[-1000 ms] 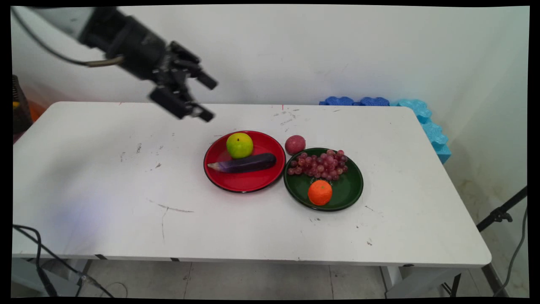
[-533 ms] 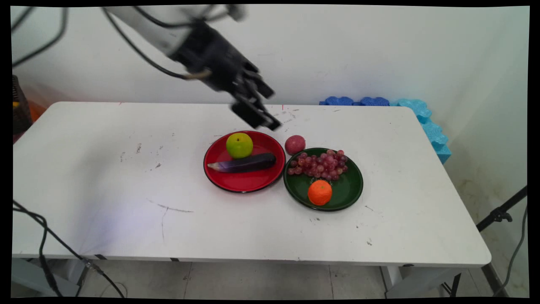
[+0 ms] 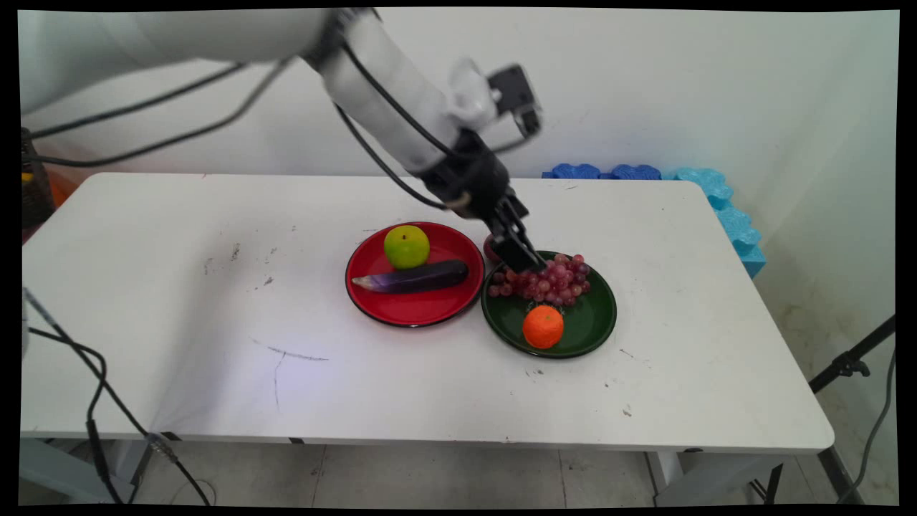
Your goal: Pick up the mandarin from the green plate, then place the picked object on the table
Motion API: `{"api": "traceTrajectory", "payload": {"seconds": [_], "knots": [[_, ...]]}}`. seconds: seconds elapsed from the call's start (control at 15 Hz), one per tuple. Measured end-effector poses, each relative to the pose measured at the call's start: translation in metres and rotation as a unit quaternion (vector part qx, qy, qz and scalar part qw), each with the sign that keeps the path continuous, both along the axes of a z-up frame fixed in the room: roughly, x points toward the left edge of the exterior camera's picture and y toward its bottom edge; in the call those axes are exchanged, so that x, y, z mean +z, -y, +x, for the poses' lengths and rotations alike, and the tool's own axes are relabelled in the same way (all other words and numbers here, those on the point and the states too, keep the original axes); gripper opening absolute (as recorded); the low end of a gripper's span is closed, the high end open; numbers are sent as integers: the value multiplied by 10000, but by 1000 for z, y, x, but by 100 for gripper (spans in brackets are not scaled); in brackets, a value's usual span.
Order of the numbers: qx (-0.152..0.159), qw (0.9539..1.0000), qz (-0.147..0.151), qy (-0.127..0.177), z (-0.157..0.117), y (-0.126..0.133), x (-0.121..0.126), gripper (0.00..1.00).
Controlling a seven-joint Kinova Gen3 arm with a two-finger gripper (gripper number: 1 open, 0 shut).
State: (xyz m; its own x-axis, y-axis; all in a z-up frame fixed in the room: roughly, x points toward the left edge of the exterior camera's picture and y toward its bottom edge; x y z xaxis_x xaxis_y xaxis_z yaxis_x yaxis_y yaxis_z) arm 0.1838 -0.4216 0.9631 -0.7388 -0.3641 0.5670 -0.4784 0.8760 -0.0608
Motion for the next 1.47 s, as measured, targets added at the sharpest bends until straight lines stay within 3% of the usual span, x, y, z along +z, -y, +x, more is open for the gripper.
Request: {"api": "traceTrajectory", "payload": {"seconds": [0.53, 0.93, 1.2, 1.27, 1.47], "knots": [[450, 9977, 464, 188, -36, 24, -96, 100], [600, 9954, 709, 224, -55, 30, -143, 100], [764, 9935, 825, 192, -60, 36, -162, 100], [783, 9933, 832, 185, -61, 37, -164, 0], [805, 9933, 821, 151, -66, 41, -167, 0]]}}
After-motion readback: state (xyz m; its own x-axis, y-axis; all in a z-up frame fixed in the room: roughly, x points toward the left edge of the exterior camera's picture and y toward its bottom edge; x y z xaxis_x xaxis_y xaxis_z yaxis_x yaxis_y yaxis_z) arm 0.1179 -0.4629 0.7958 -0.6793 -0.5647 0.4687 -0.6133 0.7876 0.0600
